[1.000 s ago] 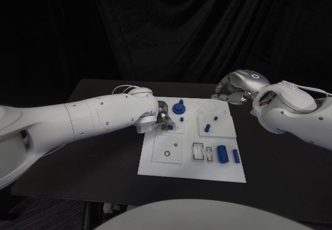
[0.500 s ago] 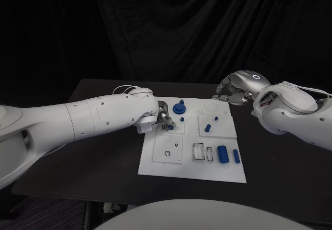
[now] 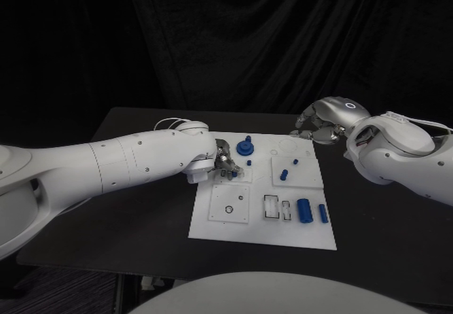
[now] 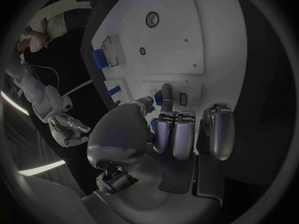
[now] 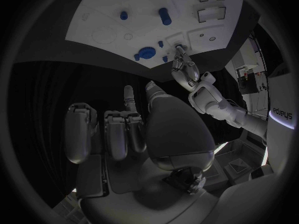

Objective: Assemble the parts on the task board

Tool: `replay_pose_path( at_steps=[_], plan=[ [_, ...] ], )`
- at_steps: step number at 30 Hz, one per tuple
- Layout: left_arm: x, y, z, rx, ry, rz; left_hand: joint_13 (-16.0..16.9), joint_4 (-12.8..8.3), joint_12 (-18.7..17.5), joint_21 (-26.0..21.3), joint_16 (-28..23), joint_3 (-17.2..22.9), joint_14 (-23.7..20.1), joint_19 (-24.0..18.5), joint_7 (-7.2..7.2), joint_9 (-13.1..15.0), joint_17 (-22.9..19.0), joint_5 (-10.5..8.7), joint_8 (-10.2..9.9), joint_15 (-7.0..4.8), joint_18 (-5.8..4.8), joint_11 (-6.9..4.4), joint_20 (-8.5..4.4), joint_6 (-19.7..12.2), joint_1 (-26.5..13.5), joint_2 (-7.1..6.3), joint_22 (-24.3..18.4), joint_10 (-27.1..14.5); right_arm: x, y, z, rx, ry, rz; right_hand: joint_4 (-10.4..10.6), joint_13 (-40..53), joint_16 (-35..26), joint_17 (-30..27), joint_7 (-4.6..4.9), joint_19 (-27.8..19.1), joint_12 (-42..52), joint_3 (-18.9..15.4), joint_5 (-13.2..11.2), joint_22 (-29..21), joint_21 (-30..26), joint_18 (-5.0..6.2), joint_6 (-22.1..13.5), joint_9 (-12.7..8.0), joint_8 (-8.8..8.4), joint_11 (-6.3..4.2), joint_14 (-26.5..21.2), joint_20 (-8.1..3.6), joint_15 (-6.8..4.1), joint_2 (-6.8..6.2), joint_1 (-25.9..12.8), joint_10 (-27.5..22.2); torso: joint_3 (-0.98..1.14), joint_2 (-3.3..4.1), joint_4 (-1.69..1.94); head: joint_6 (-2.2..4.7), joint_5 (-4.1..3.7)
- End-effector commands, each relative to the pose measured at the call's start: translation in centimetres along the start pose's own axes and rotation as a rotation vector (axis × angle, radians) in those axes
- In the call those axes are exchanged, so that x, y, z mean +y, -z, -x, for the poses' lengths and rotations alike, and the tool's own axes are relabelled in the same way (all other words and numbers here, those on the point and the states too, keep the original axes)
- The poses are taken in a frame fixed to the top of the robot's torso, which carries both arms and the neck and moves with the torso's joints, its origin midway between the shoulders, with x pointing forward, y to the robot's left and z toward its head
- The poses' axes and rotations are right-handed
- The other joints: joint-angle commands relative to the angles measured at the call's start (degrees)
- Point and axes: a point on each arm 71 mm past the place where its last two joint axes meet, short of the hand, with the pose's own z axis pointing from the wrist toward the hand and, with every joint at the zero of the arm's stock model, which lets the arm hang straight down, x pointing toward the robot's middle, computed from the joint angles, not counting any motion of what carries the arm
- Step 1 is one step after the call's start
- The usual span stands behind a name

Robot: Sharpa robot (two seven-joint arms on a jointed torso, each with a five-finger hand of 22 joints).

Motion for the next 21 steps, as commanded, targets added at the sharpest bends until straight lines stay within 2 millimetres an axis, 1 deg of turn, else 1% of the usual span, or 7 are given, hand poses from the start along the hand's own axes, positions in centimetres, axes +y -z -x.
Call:
replay_pose_path(
  at_steps=[1,8,13,16,18,19,21],
  plan=[
    [0.4,-0.4,-0.9,0.03,-0.007,0.012,15.06,0.04,-0.04,-0.24,0.15,-0.41,6.04,-0.32,0.19,-0.18,15.08,-0.06,-0.24,0.51,0.69,0.47,0.13,-0.12,-0.4,0.15,7.17,6.12,-0.1,0.1,-0.1,0.008,0.003,-0.017,-0.02,15.1,0.17,15.1,0.11,1.62,0.15,-0.39,0.26,12.01,-0.36,0.94,0.47,-0.05,-0.3,0.53,5.91,0.26,0.48,0.4,0.22,5.98,0.0,0.04,-0.01,-0.01,0.0],
    [0.6,-0.4,-0.9,0.022,0.001,0.014,15.06,0.96,-0.04,-0.12,0.15,-1.95,6.04,-0.1,0.24,-0.45,15.08,-0.58,-0.83,0.62,0.64,0.55,0.31,0.5,-1.38,0.53,7.41,6.12,-0.1,0.1,-0.1,0.007,0.003,-0.017,-0.02,15.1,0.17,15.1,0.11,1.62,0.15,-0.39,0.26,12.01,-0.36,0.94,0.47,-0.05,-0.3,0.53,5.91,0.26,0.48,0.4,0.22,5.98,0.01,0.01,0.01,-0.01,-0.01],
    [1.0,-0.2,-0.7,-0.019,0.02,0.008,15.06,1.19,-0.04,0.51,0.15,-3.19,6.04,0.71,-0.08,-0.13,15.08,-0.84,-0.68,0.45,0.43,0.34,0.25,1.59,-2.06,1.06,8.1,6.12,-0.2,0.1,-0.1,0.004,0.002,-0.017,-0.03,15.1,0.17,15.1,0.12,1.64,0.15,-0.44,0.27,12.02,-0.33,0.94,0.48,-0.06,-0.33,0.53,5.91,0.28,0.48,0.36,0.23,5.98,-0.01,-0.02,0.01,-0.01,0.0],
    [1.4,0.3,-0.5,-0.087,0.01,-0.004,15.06,1.15,-0.04,0.71,0.15,-4.73,6.04,1.09,-0.72,1.67,15.08,-0.83,0.61,0.03,0.36,-0.19,-0.12,3.02,-2.16,1.23,8.38,6.12,-0.2,0.2,0.0,0.0,0.001,-0.016,-0.02,15.1,0.17,15.1,0.13,1.64,0.15,-0.46,0.27,12.02,-0.33,0.94,0.48,-0.07,-0.34,0.53,5.91,0.28,0.48,0.34,0.21,5.98,-0.01,-0.03,0.0,-0.01,-0.07],
    [1.7,0.7,-0.4,-0.124,0.006,-0.014,15.06,1.19,-0.04,0.74,0.15,-5.38,6.04,1.19,-1.0,2.8,15.08,-0.83,1.36,-0.13,0.34,-0.39,-0.3,3.37,-2.09,1.26,8.47,6.12,-0.3,0.3,0.0,-0.003,0.0,-0.016,-0.02,15.1,0.17,15.1,0.13,1.64,0.15,-0.46,0.27,12.02,-0.33,0.94,0.48,-0.07,-0.34,0.53,5.91,0.28,0.48,0.34,0.21,5.98,-0.01,-0.04,0.03,-0.01,-0.24],
    [2.0,1.1,-0.3,-0.143,0.006,-0.021,15.06,1.28,-0.04,0.8,0.15,-6.16,6.04,1.3,-1.21,3.87,15.08,-0.34,2.09,-0.31,0.31,-0.59,-0.44,3.67,-2.38,1.2,8.57,6.12,-0.3,0.3,0.0,-0.005,0.0,-0.017,0.05,15.1,0.17,15.1,0.14,1.64,0.15,-0.56,0.23,12.02,-0.33,0.94,0.51,-0.07,-0.35,0.54,5.91,0.29,0.49,0.27,0.09,5.98,-0.01,-0.05,0.03,-0.01,-0.31],
    [2.3,1.7,-0.2,-0.172,0.011,-0.032,15.06,1.36,-0.04,0.95,0.15,-6.87,6.04,1.5,-1.33,4.74,15.08,-0.37,2.56,-0.44,0.25,-0.72,-0.58,3.63,-2.68,1.25,8.76,6.12,-0.4,0.4,0.1,-0.008,0.0,-0.019,0.05,15.1,0.17,15.1,0.14,1.64,0.15,-0.56,0.23,12.02,-0.33,0.94,0.51,-0.07,-0.35,0.54,5.91,0.29,0.49,0.27,0.09,5.98,-0.02,-0.06,0.01,-0.01,-0.37]
  ],
)
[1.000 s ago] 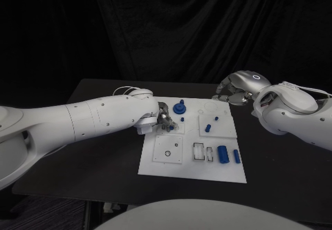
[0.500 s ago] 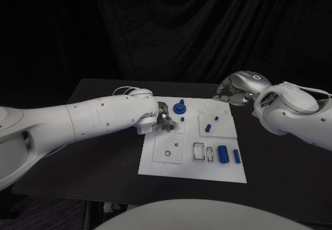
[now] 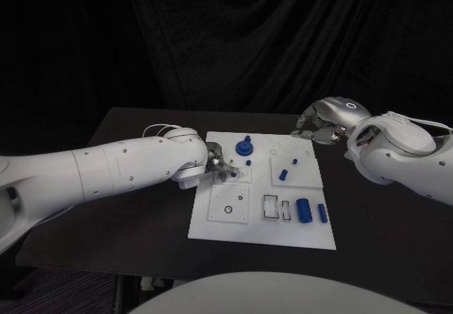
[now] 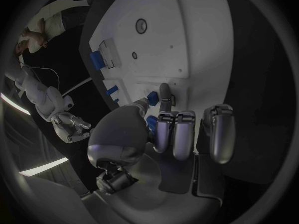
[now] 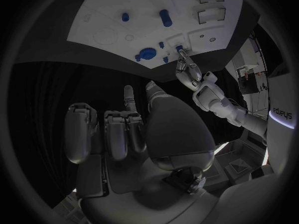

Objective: Assemble the parts on the task board

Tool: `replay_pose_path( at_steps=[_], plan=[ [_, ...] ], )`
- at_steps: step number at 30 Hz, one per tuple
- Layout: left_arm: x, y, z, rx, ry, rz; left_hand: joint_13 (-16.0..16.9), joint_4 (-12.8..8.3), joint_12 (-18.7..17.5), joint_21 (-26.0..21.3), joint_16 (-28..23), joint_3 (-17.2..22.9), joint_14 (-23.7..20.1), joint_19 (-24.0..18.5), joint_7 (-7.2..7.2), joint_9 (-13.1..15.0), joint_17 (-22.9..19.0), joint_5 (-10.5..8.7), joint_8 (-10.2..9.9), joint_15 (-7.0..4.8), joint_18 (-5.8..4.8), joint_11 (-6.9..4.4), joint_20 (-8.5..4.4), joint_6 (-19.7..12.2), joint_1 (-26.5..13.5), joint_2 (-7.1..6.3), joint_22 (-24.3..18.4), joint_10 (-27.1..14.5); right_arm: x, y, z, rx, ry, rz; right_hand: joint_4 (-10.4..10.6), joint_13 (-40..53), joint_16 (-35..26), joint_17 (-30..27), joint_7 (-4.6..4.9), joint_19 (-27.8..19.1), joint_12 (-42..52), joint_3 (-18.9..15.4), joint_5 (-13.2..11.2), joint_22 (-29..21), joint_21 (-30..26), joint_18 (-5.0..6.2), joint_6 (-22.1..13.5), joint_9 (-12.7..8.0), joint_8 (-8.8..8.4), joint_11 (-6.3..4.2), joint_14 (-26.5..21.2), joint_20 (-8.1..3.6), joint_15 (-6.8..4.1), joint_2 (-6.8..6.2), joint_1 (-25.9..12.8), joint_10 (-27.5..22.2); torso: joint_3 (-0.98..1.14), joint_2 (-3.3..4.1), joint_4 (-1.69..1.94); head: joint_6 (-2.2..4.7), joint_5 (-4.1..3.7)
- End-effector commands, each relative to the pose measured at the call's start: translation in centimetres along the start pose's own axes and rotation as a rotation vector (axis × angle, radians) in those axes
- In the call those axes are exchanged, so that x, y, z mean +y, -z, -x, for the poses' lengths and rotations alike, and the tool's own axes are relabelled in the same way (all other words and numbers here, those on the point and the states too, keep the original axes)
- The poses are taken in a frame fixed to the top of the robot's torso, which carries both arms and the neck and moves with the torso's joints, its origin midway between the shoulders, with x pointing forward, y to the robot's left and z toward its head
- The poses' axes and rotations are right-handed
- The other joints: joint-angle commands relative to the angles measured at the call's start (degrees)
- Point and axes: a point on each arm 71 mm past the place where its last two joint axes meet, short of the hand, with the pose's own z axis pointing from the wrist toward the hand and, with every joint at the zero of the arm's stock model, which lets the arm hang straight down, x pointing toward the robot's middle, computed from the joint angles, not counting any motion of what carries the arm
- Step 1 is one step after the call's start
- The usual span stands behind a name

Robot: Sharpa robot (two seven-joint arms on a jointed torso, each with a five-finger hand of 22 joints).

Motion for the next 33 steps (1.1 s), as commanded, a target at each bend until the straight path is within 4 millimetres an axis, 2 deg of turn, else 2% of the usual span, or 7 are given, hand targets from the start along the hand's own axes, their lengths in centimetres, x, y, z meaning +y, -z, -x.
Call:
replay_pose_path(
  at_steps=[1,8,9,14,23,27,33],
  plan=[
    [0.2,1.0,0.8,-0.131,-0.004,-0.032,15.06,0.01,-0.04,0.47,0.15,-1.02,6.06,0.47,-0.1,1.35,15.09,0.19,0.84,-0.5,0.21,-0.41,-0.15,0.28,-0.74,-0.15,8.88,6.04,-0.2,0.2,0.0,-0.011,-0.001,-0.014,0.03,15.1,0.17,15.1,-0.06,1.66,0.15,-0.25,0.18,12.05,-0.3,0.93,0.32,-0.09,-0.36,0.55,5.91,0.3,0.49,0.23,-0.02,5.97,-0.02,-0.03,-0.01,-0.01,-0.16],
    [0.6,3.5,3.9,-0.226,0.0,-0.059,15.06,-0.03,-0.04,0.87,0.15,-3.3,6.06,1.14,-0.83,8.18,15.09,-0.13,4.32,-1.14,0.03,-1.06,-0.81,-0.65,0.97,0.84,9.5,6.04,-0.5,0.4,0.2,-0.02,-0.002,-0.021,0.11,15.1,0.17,15.1,-0.06,1.64,0.15,-0.35,0.11,12.04,-0.33,0.94,0.36,-0.1,-0.38,0.55,5.91,0.3,0.5,0.2,-0.19,5.97,-0.04,-0.02,-0.01,-0.01,0.2],
    [0.7,3.8,4.4,-0.233,-0.004,-0.063,15.06,0.02,-0.04,0.76,0.15,-3.91,6.06,1.1,-0.93,10.78,15.09,0.86,5.41,-1.19,0.05,-1.18,-0.94,-1.38,1.61,1.2,9.51,6.04,-0.5,0.4,0.2,-0.019,-0.002,-0.021,0.11,15.1,0.17,15.1,-0.06,1.64,0.15,-0.35,0.11,12.04,-0.33,0.94,0.36,-0.1,-0.38,0.55,5.91,0.3,0.5,0.2,-0.19,5.97,-0.05,-0.02,-0.03,-0.01,0.03],
    [0.7,4.4,6.2,-0.269,-0.012,-0.095,15.06,-0.26,-0.04,1.09,0.15,-4.21,6.06,1.45,-1.16,13.39,15.09,1.85,6.58,-1.31,-0.09,-1.32,-1.01,-1.81,3.28,1.41,9.93,6.04,-0.5,0.3,0.2,-0.019,-0.002,-0.023,0.18,15.1,0.17,15.1,-0.07,1.67,0.15,-0.38,0.13,12.06,-0.27,0.93,0.4,-0.1,-0.39,0.55,5.91,0.31,0.5,0.29,-0.33,5.97,0.01,-0.04,-0.02,-0.01,-0.54],
    [0.6,3.0,7.5,-0.215,-0.067,-0.048,15.06,-0.26,-0.04,1.55,0.15,-4.29,6.06,1.87,-1.2,14.44,15.09,2.09,6.9,-1.34,-0.25,-1.38,-1.05,-2.16,4.28,1.51,10.39,6.04,-0.4,0.3,0.1,-0.011,0.0,-0.022,0.01,15.1,0.17,15.1,-0.12,1.64,0.15,-0.26,1.34,12.03,-0.36,0.95,0.47,-0.18,-0.55,0.5,5.91,0.32,0.48,0.72,-0.2,5.97,0.0,0.15,0.01,-0.01,-0.77],
    [0.7,2.0,7.8,-0.179,-0.089,-0.005,15.06,-0.18,-0.04,1.56,0.15,-4.51,6.06,1.87,-1.03,14.55,15.09,1.75,6.5,-1.29,-0.26,-1.28,-1.03,-2.7,4.54,1.41,10.45,6.04,-0.4,0.3,0.1,-0.007,0.0,-0.021,-0.03,15.1,0.17,15.1,-0.13,1.65,0.15,-0.23,1.82,12.04,-0.35,0.95,0.5,-0.21,-0.61,0.49,5.91,0.32,0.48,0.77,-0.1,5.97,0.04,0.19,-0.17,-0.01,-0.58],
    [0.8,0.6,8.0,-0.148,-0.105,0.021,15.06,0.0,-0.04,1.5,0.15,-5.95,6.06,1.8,-0.52,14.67,15.09,0.68,5.37,-0.93,-0.27,-0.83,-0.78,-3.89,3.48,1.11,10.52,6.04,-0.3,0.3,0.0,-0.001,0.001,-0.018,-0.19,15.1,0.17,15.1,-0.16,1.64,0.15,-0.15,2.72,12.03,-0.38,0.95,0.55,-0.25,-0.7,0.47,5.91,0.31,0.46,0.77,0.25,5.97,-0.16,0.4,-0.17,-0.01,-0.59]
  ],
)
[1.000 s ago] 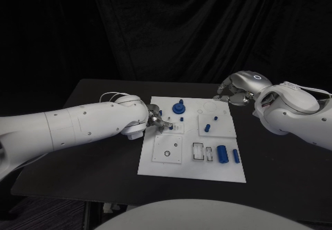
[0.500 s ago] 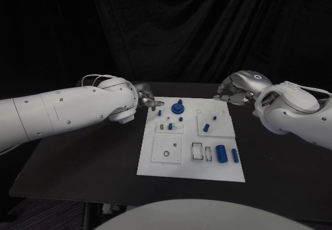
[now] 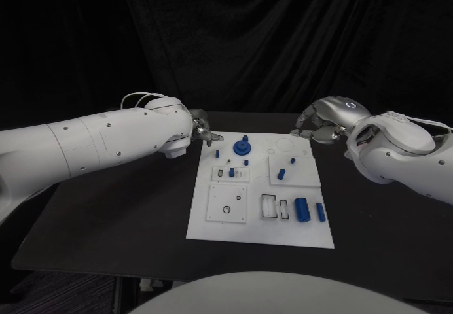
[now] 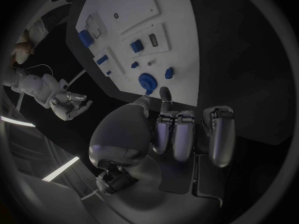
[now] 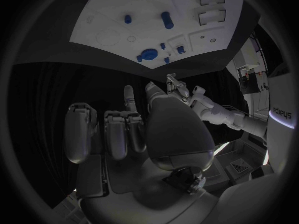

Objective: Assemble the parts on the task board

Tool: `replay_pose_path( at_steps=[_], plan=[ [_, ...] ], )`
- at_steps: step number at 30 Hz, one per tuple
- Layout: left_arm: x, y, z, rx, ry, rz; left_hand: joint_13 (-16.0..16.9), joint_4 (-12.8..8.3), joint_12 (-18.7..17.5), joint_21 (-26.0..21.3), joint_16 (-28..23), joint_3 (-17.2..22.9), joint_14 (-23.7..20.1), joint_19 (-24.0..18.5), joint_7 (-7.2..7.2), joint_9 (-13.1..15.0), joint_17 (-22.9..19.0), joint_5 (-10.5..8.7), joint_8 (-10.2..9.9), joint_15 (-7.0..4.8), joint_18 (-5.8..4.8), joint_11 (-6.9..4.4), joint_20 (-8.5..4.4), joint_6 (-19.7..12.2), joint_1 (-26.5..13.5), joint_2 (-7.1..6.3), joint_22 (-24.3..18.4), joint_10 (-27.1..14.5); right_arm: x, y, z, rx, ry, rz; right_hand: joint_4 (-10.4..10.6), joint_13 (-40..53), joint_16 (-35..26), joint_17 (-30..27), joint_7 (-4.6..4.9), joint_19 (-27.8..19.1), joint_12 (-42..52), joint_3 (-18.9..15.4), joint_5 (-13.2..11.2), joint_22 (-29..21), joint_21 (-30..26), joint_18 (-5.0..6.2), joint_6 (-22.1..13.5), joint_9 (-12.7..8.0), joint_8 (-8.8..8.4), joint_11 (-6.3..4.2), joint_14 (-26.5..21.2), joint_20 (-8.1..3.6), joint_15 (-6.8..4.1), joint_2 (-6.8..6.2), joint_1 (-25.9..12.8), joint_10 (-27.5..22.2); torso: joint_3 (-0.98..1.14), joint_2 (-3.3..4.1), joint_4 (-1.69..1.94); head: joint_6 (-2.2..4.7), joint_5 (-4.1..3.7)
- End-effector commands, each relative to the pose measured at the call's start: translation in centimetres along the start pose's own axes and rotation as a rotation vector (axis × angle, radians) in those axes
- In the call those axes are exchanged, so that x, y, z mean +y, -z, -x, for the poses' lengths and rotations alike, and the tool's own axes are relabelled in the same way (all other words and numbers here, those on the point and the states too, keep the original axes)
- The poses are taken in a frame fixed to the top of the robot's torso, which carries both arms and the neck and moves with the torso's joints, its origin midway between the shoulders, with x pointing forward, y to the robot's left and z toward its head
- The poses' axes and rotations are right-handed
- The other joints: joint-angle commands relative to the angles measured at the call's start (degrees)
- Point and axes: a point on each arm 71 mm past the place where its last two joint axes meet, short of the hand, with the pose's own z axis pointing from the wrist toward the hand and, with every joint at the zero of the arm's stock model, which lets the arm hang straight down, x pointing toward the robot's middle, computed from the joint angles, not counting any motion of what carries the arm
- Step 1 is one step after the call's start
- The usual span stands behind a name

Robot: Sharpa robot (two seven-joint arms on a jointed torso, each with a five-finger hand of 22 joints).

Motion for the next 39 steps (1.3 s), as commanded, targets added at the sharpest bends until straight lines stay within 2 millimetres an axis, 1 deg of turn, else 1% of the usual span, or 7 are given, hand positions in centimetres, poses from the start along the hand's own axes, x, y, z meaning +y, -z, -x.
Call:
replay_pose_path(
  at_steps=[1,4,10,15,20,27,39],
  plan=[
    [-0.1,-0.6,-0.6,0.064,-0.037,-0.009,15.05,-0.01,-0.04,0.2,0.15,-0.29,6.06,1.09,0.02,0.07,15.09,-0.23,-0.24,-0.1,-0.26,0.18,-0.05,-0.38,-0.39,-0.31,10.53,5.87,0.0,0.0,-0.1,0.002,0.001,-0.01,-0.36,15.1,0.17,15.1,0.05,1.64,0.15,0.02,0.27,12.04,-0.19,0.95,0.34,-0.09,-0.21,0.47,6.11,0.32,0.26,0.16,0.25,5.97,-0.17,0.28,-0.12,-0.01,0.14],
    [-0.2,-1.0,-0.6,0.068,-0.039,-0.005,15.05,-0.16,-0.04,0.21,0.15,-0.46,6.06,1.09,0.12,0.19,15.09,-0.21,-0.5,0.0,-0.27,0.28,0.04,-0.75,-0.07,-0.41,10.58,5.87,0.1,0.0,-0.1,0.002,0.0,-0.008,-0.36,15.1,0.17,15.1,0.05,1.64,0.15,0.02,0.27,12.04,-0.19,0.95,0.34,-0.09,-0.21,0.47,6.11,0.32,0.26,0.16,0.25,5.97,-0.2,0.52,-0.22,-0.01,0.27],
    [-0.5,-1.6,-0.8,0.072,-0.042,0.001,15.05,-0.49,-0.04,0.09,0.15,-0.36,6.06,0.97,0.21,0.64,15.09,0.26,-0.74,0.18,-0.23,0.42,0.23,-1.0,1.4,-0.2,10.57,5.87,0.1,0.1,-0.1,0.004,0.0,-0.007,-0.37,15.1,0.17,15.1,0.06,1.62,0.15,0.02,0.36,12.03,-0.23,0.96,0.35,-0.1,-0.23,0.47,6.11,0.31,0.25,0.13,0.3,5.97,-0.41,1.11,-0.26,-0.01,0.37],
    [-0.7,-1.7,-0.8,0.082,-0.049,0.011,15.05,-0.54,-0.04,0.07,0.15,-0.34,6.06,0.95,0.24,0.76,15.09,0.4,-0.8,0.21,-0.23,0.45,0.27,-1.07,1.75,-0.17,10.57,5.87,0.1,0.1,0.0,0.003,-0.001,-0.007,-0.37,15.1,0.17,15.1,0.06,1.61,0.15,0.02,0.37,12.03,-0.25,0.96,0.35,-0.11,-0.24,0.47,6.11,0.31,0.25,0.13,0.3,5.97,-0.44,1.3,-0.42,-0.01,0.5],
    [-0.7,-1.8,-0.8,0.084,-0.051,0.017,15.05,-0.43,-0.04,-0.07,0.15,-0.37,6.06,0.81,0.29,0.84,15.09,0.2,-0.86,0.25,-0.18,0.49,0.31,-1.11,1.85,-0.06,10.48,5.87,0.2,0.1,0.0,0.003,-0.001,-0.005,-0.37,15.1,0.17,15.1,0.06,1.61,0.15,0.02,0.37,12.03,-0.25,0.96,0.35,-0.11,-0.24,0.47,6.11,0.31,0.25,0.13,0.3,5.97,-0.46,1.24,-0.31,-0.01,0.44],
    [-0.6,-1.9,-0.8,0.074,-0.045,0.032,15.05,-0.38,-0.04,0.09,0.15,-0.4,6.06,0.96,0.32,0.87,15.09,0.09,-0.89,0.26,-0.24,0.51,0.32,-1.13,1.87,-0.03,10.62,5.87,0.2,0.1,0.0,0.003,-0.001,-0.004,-0.37,15.1,0.17,15.1,0.06,1.61,0.15,0.02,0.37,12.03,-0.25,0.96,0.35,-0.11,-0.24,0.47,6.11,0.31,0.25,0.13,0.3,5.97,-0.36,1.09,-0.24,-0.01,0.33],
    [-0.3,-2.0,-0.7,0.073,-0.045,0.049,15.05,-0.47,-0.04,0.09,0.15,-0.46,6.06,0.96,0.23,1.58,15.09,0.42,-0.51,0.3,-0.23,0.5,0.39,-0.84,2.45,0.03,10.67,5.87,0.2,0.1,-0.1,0.006,0.0,-0.004,-0.37,15.1,0.17,15.1,0.06,1.61,0.15,0.02,0.37,12.03,-0.25,0.96,0.35,-0.11,-0.24,0.47,6.11,0.31,0.25,0.13,0.3,5.97,-0.42,1.07,-0.22,-0.01,0.38]
  ],
)
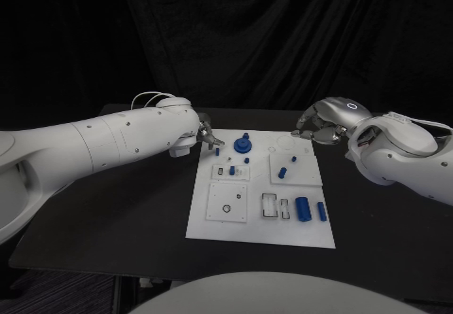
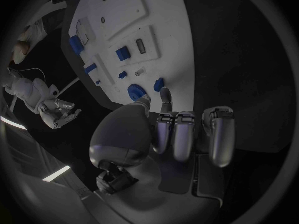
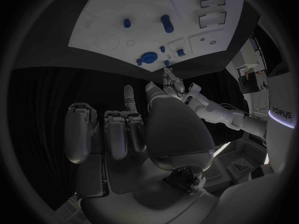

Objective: Assemble the parts on the task board

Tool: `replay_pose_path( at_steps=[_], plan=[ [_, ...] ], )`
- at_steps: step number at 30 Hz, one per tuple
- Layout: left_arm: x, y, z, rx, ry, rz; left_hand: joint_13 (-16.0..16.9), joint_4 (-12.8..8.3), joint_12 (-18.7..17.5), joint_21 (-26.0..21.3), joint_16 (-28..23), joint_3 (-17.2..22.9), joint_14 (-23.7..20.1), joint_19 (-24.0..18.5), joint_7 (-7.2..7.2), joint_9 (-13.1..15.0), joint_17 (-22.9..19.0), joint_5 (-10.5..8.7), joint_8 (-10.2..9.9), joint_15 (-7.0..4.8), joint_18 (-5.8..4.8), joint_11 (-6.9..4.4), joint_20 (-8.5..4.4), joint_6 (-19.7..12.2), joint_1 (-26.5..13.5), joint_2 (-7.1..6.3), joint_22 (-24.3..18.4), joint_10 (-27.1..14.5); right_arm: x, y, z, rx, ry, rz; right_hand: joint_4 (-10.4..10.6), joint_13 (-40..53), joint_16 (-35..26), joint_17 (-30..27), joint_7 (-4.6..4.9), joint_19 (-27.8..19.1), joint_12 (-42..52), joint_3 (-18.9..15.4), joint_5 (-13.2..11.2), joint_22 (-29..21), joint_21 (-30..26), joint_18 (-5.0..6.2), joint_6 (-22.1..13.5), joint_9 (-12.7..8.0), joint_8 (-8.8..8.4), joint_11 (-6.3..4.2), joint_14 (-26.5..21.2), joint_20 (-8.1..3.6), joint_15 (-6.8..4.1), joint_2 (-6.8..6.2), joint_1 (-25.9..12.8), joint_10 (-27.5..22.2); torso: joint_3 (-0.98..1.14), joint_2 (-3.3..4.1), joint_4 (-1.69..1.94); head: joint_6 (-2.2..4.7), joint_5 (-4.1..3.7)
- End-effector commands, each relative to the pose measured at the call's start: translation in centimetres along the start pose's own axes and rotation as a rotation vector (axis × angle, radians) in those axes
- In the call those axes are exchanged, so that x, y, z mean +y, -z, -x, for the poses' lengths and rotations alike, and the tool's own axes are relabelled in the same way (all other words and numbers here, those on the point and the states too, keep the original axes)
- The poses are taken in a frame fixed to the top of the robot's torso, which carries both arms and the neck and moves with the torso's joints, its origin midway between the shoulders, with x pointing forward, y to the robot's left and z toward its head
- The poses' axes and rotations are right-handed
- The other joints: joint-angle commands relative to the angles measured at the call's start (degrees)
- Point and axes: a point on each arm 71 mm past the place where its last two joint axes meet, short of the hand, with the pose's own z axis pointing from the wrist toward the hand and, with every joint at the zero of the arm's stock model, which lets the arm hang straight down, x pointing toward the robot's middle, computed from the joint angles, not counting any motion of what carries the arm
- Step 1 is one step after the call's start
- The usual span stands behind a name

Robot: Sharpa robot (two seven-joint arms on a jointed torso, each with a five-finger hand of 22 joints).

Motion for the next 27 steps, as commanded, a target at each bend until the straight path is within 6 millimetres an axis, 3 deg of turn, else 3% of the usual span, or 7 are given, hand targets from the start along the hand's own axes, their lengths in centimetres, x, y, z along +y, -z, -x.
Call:
replay_pose_path(
  at_steps=[1,27],
  plan=[
    [-0.15,-0.05,-0.15,0.008,-0.004,0.001,15.06,-0.25,-0.04,0.1,0.15,-0.23,6.06,0.77,-0.1,0.51,15.1,0.34,0.1,0.28,-0.24,0.28,0.19,-0.03,0.83,-0.11,10.7,6.07,-0.03,0.01,-0.07,0.004,0.003,-0.01,-0.37,15.1,0.17,15.1,0.06,1.61,0.15,0.01,0.37,11.99,-0.25,0.96,0.35,-0.06,-0.24,0.47,6.11,0.32,0.25,0.14,0.3,5.98,-0.02,-0.07,0.02,-0.01,0.02],
    [-0.1,-0.58,-0.77,0.021,-0.003,-0.003,15.06,0.01,-0.04,-0.37,0.15,-0.62,6.06,0.33,0.53,1.27,15.1,0.8,-1.56,0.63,-0.11,0.74,0.46,-2.25,1.63,0.2,10.54,6.07,0.13,-0.13,-0.12,0.005,0.003,-0.007,-0.3,15.1,0.17,15.1,0.08,1.6,0.15,-0.05,0.4,11.99,-0.27,0.97,0.35,-0.08,-0.29,0.49,6.11,0.31,0.26,0.08,0.27,5.98,0.01,-0.05,-0.03,-0.01,0.02]
  ],
)
